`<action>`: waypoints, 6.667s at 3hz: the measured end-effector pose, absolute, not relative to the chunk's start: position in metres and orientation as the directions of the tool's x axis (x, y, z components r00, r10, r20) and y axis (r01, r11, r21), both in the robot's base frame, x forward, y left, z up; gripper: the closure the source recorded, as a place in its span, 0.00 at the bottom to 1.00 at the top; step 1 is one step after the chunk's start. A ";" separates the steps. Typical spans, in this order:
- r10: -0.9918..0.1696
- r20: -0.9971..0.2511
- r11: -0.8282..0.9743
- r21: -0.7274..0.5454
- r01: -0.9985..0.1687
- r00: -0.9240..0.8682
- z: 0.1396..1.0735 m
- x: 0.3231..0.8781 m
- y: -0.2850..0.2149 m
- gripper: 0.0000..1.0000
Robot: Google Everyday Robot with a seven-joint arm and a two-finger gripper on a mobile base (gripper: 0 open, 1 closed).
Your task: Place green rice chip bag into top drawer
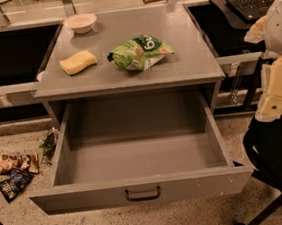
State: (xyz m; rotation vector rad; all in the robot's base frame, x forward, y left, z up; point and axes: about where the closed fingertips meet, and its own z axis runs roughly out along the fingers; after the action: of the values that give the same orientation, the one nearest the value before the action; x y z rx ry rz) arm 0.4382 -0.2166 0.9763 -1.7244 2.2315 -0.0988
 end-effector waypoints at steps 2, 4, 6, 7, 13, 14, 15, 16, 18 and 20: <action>-0.946 -0.255 0.268 -0.271 -0.924 -0.199 0.978 0.454 -0.213 0.00; -0.920 -0.388 0.182 -0.310 -0.933 -0.050 0.964 0.524 -0.181 0.00; -0.904 -0.425 0.123 -0.378 -0.918 0.054 0.933 0.592 -0.125 0.00; -0.904 -0.425 0.123 -0.378 -0.918 0.054 0.933 0.592 -0.125 0.00; -0.769 -0.533 0.060 -0.610 -0.790 0.353 0.904 0.778 -0.034 0.00; -0.745 -0.553 0.040 -0.597 -0.801 0.374 0.897 0.783 -0.016 0.00; -0.722 -0.576 0.017 -0.569 -0.822 0.384 0.886 0.784 0.000 0.00; -0.706 -0.599 0.001 -0.534 -0.845 0.378 0.875 0.783 0.010 0.19; -0.680 -0.638 0.030 -0.516 -0.856 0.361 0.878 0.774 0.007 0.65; -0.652 -0.669 0.126 -0.561 -0.818 0.358 0.925 0.715 -0.031 1.00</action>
Offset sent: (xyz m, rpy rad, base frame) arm 0.0381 0.0063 -0.0004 0.1028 -0.0764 0.0321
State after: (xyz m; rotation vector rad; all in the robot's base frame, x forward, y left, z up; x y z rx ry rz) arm 0.7148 -0.0310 0.9248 -1.5871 1.3559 0.2021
